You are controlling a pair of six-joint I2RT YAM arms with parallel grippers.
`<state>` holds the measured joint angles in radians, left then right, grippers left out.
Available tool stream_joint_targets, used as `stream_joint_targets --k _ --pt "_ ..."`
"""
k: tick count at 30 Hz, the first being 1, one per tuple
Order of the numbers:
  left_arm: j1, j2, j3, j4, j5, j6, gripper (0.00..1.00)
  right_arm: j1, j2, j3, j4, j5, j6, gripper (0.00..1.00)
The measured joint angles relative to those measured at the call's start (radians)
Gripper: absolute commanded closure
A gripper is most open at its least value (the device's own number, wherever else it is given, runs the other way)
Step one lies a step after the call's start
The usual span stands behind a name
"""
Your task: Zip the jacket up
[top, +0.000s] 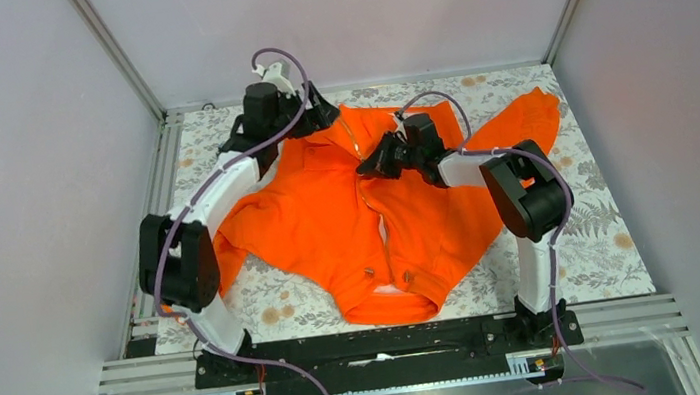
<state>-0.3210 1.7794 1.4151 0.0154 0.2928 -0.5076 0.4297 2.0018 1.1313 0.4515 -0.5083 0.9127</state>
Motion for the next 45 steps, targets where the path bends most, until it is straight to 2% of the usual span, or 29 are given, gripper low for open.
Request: stream_joint_targets --k 2,6,10,16,18,22,24,32,45 --pt "-0.045 -0.062 -0.043 -0.029 -0.071 -0.029 0.3 0.0 -0.008 -0.003 0.001 0.007 0.0 1.0" --pt "-0.133 -0.088 -0.092 -0.032 -0.172 -0.097 0.29 0.0 -0.014 -0.017 0.011 0.024 0.0 1.0" --pt "-0.19 -0.026 -0.091 -0.051 -0.211 -0.17 0.27 0.0 -0.015 -0.037 0.01 0.031 0.0 1.0" --pt "-0.201 0.118 -0.048 -0.106 -0.278 -0.235 0.29 0.0 -0.015 -0.043 0.018 0.037 -0.003 1.0" --pt "-0.202 0.134 -0.048 -0.13 -0.306 -0.251 0.39 0.0 -0.015 -0.045 0.022 0.039 -0.005 1.0" --pt "-0.204 0.151 -0.035 -0.119 -0.333 -0.26 0.83 0.0 -0.016 -0.053 0.032 0.046 -0.014 1.0" --pt "-0.205 0.18 0.005 -0.111 -0.337 -0.249 1.0 0.0 -0.024 -0.071 0.04 0.052 -0.015 1.0" --pt "-0.174 0.304 0.19 -0.117 -0.286 -0.147 1.0 -0.002 -0.068 -0.104 0.032 0.051 0.036 1.0" --pt "-0.073 0.53 0.536 -0.117 -0.239 -0.038 1.0 0.116 -0.338 -0.447 0.047 0.021 0.145 1.0"
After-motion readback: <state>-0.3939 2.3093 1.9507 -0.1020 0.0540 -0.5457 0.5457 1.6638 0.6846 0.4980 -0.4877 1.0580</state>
